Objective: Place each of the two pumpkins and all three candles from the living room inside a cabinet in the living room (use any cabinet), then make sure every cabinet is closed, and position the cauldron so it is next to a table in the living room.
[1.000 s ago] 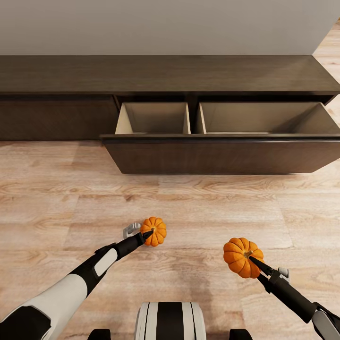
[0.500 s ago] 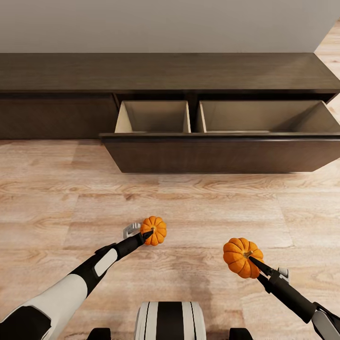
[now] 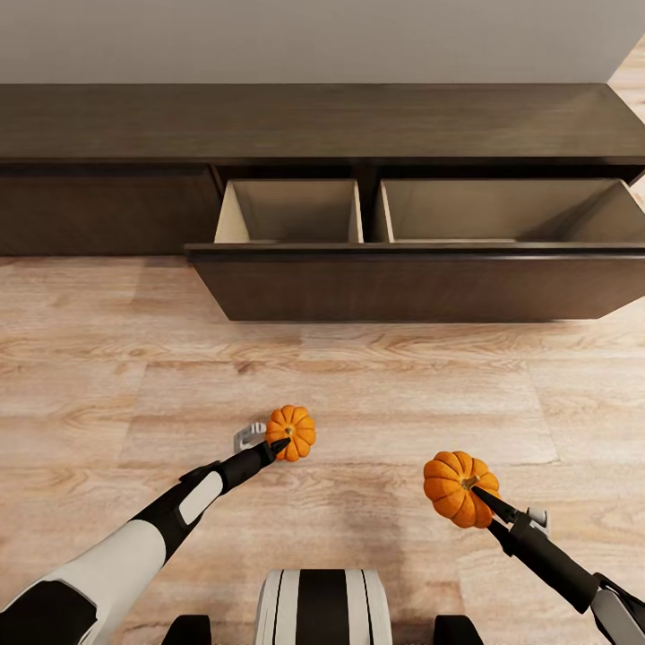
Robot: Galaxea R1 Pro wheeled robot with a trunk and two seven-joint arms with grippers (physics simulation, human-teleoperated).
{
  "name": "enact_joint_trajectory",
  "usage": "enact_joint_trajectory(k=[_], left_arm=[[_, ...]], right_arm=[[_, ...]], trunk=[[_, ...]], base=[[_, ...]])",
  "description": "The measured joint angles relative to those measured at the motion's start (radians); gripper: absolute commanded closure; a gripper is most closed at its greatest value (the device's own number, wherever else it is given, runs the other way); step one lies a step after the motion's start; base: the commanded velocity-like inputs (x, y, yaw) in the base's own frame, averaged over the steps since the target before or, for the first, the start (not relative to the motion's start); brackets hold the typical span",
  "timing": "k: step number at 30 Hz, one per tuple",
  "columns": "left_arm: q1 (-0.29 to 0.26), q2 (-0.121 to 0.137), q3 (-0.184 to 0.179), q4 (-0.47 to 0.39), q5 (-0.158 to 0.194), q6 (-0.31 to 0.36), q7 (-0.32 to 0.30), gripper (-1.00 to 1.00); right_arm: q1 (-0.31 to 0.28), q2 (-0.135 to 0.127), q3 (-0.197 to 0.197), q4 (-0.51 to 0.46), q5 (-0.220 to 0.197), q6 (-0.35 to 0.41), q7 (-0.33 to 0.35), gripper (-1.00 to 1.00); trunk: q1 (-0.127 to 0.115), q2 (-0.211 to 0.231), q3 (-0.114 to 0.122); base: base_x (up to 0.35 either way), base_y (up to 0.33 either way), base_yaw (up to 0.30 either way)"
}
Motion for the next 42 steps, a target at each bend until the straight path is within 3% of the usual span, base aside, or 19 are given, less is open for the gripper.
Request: enact_joint_trajectory(k=[22,32,33,42], left_arm=[[0.001,-0.001,0.0,-0.002,0.0,0.0,-0.001,-1.0],[0.001,0.0,-0.013,-0.003,0.008,0.006,-0.03,-1.0],[0.001,0.0,-0.012,-0.003,0.009,0.005,-0.031,1.0],[0.001,0.0,-0.009,-0.003,0.008,0.003,-0.042,1.0]], right_arm=[[0.0,0.001,0.002,0.0,0.0,0.0,0.0,1.0],[0.0,0.001,0.002,-0.001,0.001,-0.001,0.0,1.0],[0.0,0.001,0.002,-0.001,0.001,-0.001,0.0,1.0],[0.0,0.001,0.002,-0.001,0.0,0.0,0.0,1.0]], trunk=[[0.0,0.0,0.0],[-0.001,0.0,0.0],[-0.001,0.0,0.0],[0.0,0.0,0.0]], base=[[0.021,-0.017,0.0],[0.228,-0.001,0.0],[0.264,0.0,0.0],[0.082,0.0,0.0]])
